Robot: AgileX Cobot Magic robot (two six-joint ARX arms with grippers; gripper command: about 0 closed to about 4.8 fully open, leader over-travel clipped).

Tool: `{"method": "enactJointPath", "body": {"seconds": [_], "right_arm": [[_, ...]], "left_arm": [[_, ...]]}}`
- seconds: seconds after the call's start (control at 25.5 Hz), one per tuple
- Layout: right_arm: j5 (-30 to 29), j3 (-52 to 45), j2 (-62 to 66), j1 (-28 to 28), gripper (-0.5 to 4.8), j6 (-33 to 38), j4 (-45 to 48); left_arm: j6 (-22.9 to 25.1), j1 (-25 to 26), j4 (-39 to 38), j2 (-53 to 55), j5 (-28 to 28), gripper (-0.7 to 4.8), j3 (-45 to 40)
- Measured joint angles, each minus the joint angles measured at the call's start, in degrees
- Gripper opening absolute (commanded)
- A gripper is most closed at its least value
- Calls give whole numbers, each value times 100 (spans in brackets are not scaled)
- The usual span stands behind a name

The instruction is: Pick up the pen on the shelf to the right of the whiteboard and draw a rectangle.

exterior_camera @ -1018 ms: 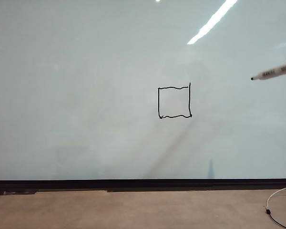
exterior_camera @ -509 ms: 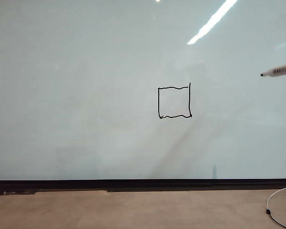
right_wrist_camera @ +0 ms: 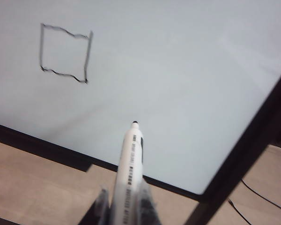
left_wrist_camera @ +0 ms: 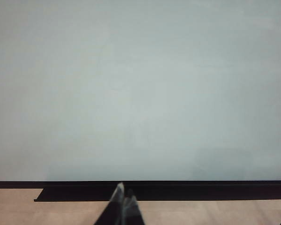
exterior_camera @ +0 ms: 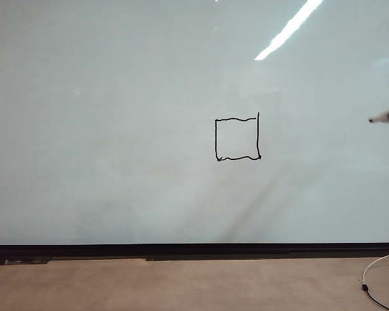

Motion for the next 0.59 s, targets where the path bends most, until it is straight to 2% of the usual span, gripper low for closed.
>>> {"method": "enactJointPath", "body": {"seconds": [0.24,0.35,0.59], "right_arm": [[-13,0,0,-216,-5,35,-13],[-122,0,0,-682,-5,42,52],[-986,0,0,-1781,-5,214,236]], "left_arm": [[2,0,2,-2,2,-4,0],[0,0,2,-2,2,-5,0],[0,0,2,-2,2,-4,0]]}}
